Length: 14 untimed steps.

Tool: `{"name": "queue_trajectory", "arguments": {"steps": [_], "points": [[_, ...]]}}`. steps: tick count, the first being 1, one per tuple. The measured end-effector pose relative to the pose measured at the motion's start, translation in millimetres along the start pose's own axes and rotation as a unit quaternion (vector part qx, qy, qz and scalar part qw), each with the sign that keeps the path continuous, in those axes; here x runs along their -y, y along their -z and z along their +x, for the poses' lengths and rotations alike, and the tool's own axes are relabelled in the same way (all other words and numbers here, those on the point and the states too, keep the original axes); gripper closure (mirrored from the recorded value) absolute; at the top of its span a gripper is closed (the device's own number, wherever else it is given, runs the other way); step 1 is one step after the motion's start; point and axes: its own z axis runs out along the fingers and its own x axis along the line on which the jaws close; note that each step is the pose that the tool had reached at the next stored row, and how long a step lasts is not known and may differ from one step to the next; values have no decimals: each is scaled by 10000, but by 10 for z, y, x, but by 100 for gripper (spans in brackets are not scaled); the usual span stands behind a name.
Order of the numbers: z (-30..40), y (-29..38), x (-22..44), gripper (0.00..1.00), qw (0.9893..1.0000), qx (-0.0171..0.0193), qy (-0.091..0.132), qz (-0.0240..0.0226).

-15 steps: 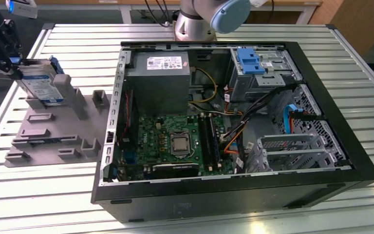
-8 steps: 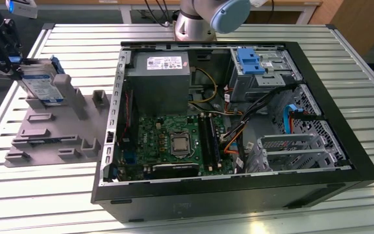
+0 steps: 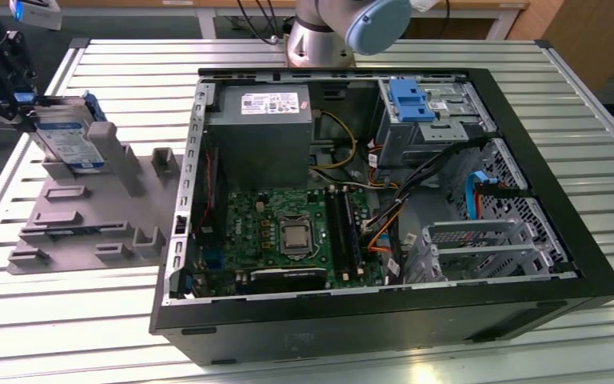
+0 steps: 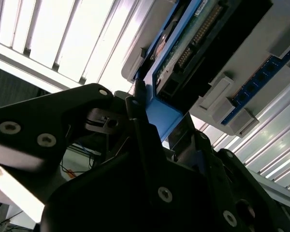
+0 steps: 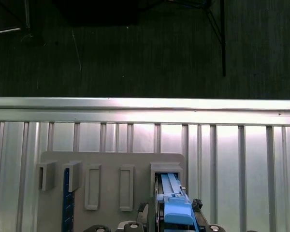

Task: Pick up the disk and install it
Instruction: 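Pick up the disk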

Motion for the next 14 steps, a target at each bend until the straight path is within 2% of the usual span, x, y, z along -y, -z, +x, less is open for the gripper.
{"name": "queue_trajectory", "arguments": {"steps": [5, 9, 14], "points": [[-1, 0, 0, 55, 10000, -57, -1, 38], [-4, 0, 0, 55, 10000, -57, -1, 40], [-6, 0, 0, 55, 10000, -40, -1, 40]]}}
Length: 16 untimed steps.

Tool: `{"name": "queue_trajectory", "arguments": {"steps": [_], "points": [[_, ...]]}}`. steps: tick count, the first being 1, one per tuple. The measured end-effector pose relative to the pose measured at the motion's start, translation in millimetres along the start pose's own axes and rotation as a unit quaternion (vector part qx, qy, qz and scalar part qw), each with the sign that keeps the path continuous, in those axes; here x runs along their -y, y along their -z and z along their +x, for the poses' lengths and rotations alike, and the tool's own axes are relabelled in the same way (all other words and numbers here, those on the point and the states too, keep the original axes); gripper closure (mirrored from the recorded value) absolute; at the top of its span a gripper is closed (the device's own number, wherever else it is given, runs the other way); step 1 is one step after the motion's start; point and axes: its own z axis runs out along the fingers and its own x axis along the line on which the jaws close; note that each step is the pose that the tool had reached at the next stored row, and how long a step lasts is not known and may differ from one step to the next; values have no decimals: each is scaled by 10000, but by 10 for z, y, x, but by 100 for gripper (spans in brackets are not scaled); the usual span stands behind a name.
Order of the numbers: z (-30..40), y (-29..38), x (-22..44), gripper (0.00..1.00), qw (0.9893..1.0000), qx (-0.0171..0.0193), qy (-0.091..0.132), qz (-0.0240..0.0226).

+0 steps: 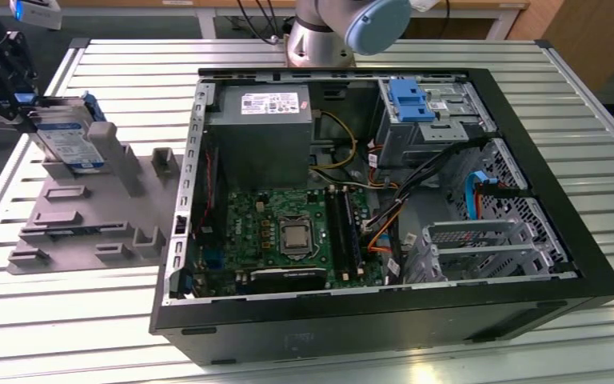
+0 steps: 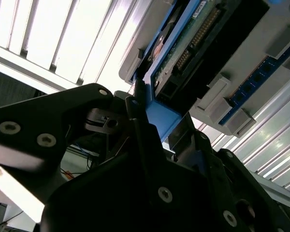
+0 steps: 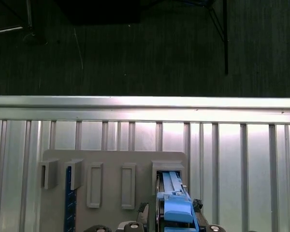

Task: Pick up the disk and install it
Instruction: 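Pick up the disk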

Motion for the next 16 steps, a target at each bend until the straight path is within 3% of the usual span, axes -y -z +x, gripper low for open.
{"name": "queue_trajectory", "arguments": {"steps": [16], "points": [[-2, -4, 0, 56, 10000, 13, 1, 0]]}}
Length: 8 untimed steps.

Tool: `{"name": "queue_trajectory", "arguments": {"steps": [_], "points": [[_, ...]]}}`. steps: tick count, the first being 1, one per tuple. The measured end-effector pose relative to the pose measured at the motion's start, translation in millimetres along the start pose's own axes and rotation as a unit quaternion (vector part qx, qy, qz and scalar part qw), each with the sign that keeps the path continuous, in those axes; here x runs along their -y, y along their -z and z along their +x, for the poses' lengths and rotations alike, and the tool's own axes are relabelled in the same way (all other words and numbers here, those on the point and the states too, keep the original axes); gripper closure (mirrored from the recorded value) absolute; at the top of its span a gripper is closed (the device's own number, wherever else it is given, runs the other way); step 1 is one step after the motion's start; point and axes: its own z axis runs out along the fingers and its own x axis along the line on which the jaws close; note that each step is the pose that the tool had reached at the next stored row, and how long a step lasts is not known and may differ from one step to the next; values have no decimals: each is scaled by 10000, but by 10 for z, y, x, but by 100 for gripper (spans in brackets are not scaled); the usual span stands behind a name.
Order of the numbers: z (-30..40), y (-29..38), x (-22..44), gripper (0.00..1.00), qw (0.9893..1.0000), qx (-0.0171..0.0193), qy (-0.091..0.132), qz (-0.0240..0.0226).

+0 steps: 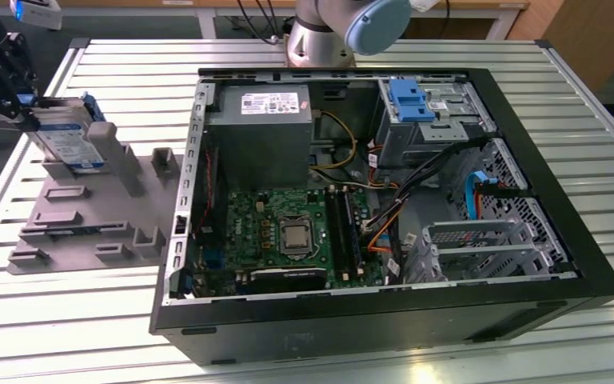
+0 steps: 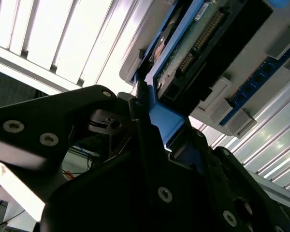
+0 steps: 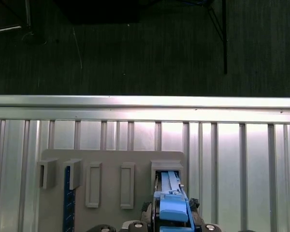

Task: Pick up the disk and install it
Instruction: 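Pick up the disk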

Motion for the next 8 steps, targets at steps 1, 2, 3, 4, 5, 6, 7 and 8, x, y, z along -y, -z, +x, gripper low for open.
{"name": "queue_trajectory", "arguments": {"steps": [1, 2, 3, 4, 5, 6, 7, 8], "points": [[0, 0, 0, 56, 10000, 0, 0, 0], [0, 0, 0, 63, 10000, 0, 0, 0], [0, 0, 0, 63, 10000, 0, 0, 0], [0, 0, 0, 63, 10000, 0, 0, 0], [0, 0, 0, 63, 10000, -1, 0, 0], [0, 0, 0, 63, 10000, 0, 0, 0], [0, 0, 0, 63, 10000, -1, 0, 0], [0, -1, 0, 63, 10000, 0, 0, 0]]}}
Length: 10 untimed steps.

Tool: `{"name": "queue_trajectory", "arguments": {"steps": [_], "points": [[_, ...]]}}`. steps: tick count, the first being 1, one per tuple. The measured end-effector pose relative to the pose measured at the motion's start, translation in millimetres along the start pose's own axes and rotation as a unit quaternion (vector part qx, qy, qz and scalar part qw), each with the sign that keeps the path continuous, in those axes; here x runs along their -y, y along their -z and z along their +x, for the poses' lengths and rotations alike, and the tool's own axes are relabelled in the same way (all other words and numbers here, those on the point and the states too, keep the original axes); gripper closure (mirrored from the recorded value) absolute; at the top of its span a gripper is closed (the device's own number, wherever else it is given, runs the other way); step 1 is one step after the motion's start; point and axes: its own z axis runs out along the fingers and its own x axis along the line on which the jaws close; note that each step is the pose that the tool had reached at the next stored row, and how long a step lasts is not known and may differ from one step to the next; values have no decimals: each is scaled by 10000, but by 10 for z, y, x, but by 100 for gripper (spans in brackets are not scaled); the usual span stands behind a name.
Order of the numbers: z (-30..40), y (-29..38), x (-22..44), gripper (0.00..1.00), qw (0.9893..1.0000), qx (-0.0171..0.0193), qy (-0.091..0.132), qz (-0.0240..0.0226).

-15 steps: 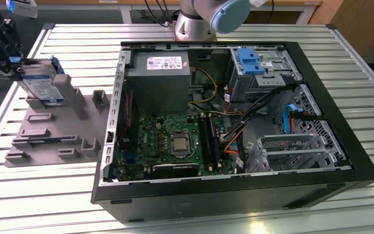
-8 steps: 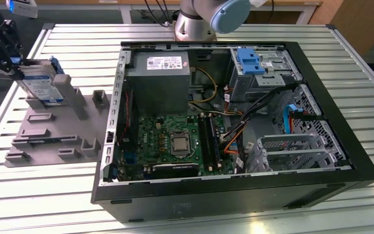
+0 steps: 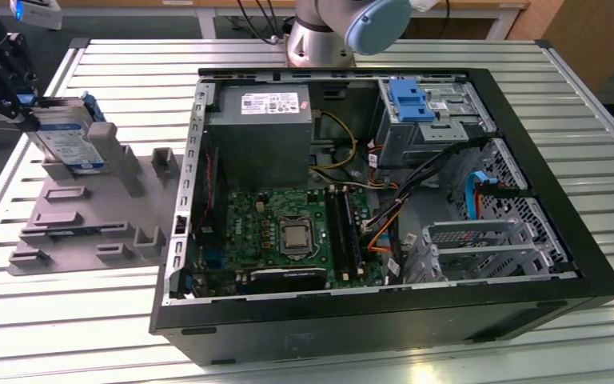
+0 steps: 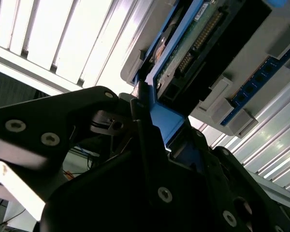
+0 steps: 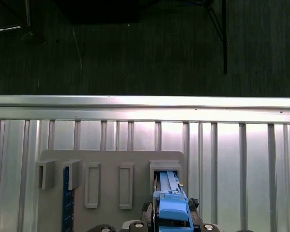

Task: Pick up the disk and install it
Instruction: 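Pick up the disk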

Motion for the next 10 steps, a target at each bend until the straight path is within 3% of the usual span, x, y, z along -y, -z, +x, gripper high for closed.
{"name": "queue_trajectory", "arguments": {"steps": [5, 10], "points": [[0, 0, 0, 63, 10000, 0, -10, 0], [-1, -1, 0, 63, 9999, 3, -160, 1]]}}
